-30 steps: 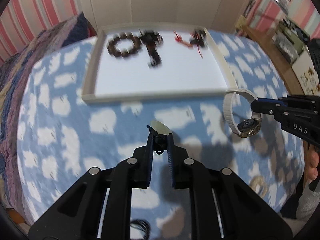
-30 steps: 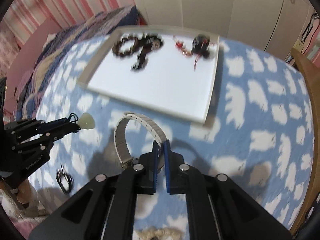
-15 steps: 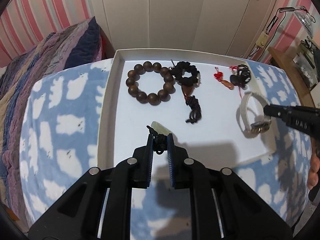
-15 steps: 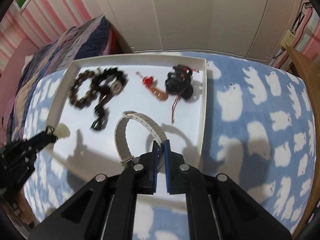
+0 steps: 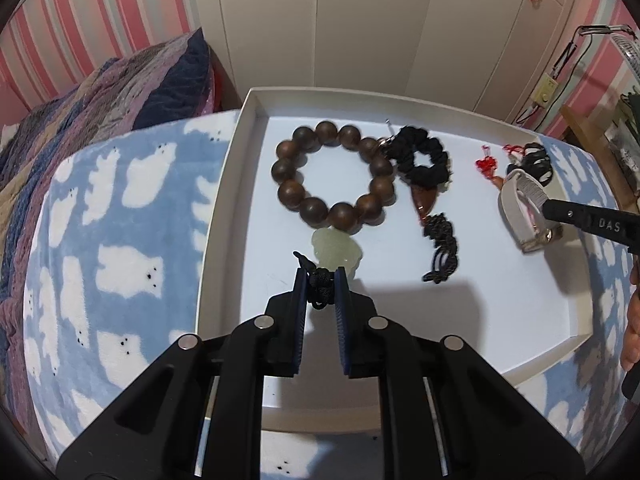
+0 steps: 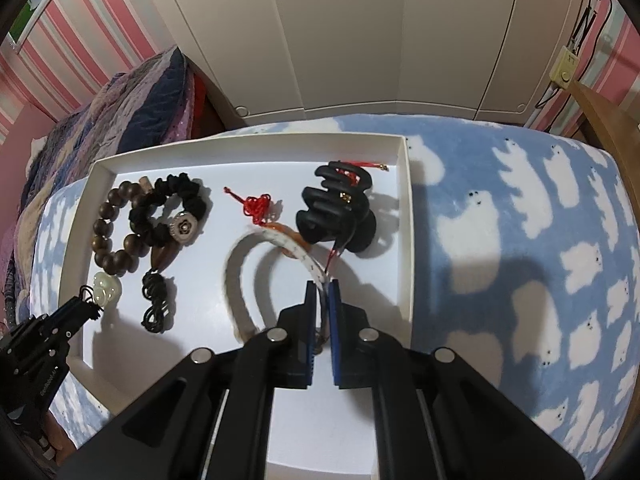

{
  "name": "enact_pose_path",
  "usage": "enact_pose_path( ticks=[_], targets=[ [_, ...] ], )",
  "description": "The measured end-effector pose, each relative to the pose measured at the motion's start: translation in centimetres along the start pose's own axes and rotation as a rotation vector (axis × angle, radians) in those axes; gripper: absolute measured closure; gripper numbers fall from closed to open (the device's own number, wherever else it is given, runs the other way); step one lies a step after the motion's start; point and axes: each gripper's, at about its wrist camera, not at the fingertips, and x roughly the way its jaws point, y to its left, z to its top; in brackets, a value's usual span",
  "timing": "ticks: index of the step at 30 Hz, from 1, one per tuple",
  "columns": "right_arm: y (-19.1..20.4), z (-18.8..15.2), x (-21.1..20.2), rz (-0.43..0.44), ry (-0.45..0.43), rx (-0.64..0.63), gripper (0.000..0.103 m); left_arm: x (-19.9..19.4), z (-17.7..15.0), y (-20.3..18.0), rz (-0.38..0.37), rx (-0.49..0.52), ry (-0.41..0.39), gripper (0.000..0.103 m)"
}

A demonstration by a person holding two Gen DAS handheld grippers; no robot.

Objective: Organize jewelry
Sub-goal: 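Carry jade pendant and watch into the tray and open both tools, then withdraw both tools from the tray toward the remaining jewelry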

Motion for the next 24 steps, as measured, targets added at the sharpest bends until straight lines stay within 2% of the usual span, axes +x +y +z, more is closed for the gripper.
enact_pose_path(
  ticks=[7,9,11,14,15,16,17,22,24],
  targets=[
    [-0.2,0.6,0.3,0.022,0.007,0.002,0.094,1.0,0.1,0.1,-0.013,0.002,0.03,0.09],
    [-0.3,0.6,0.0,0.043,0.009,0.002,0.094,0.9,0.2,0.1,0.0,0.003,0.038,0.086],
    [-0.3,0.7,-0.5,0.05,0.015,-0.001,0.094,0.6,0.2,0.1,0.007,0.007,0.035,0.067],
    [-0.3,0.8,-1.6,0.058,0.003,-0.005,0.092,-0.2,0.2,0.1,0.008,0.01,0.024,0.055],
    [-0.3,0.8,-1.9,0.059,-0.005,-0.007,0.077,-0.5,0.4,0.1,0.003,0.009,0.024,0.053],
    [-0.3,0.9,-2.5,0.059,-0.02,-0.005,0.066,-0.8,0.5,0.1,0.001,0.007,0.021,0.047],
    [-0.4,0.8,-3.1,0.053,-0.042,0.0,0.05,-1.3,0.6,0.1,-0.003,0.001,0.016,0.039],
    [-0.6,0.2,-6.3,0.067,-0.093,0.012,0.046,-4.2,0.6,0.3,-0.009,-0.019,-0.027,0.016],
    [-0.7,-0.7,-8.0,0.054,-0.125,0.008,0.029,-6.1,0.0,0.7,0.002,-0.016,-0.068,0.009]
  ],
)
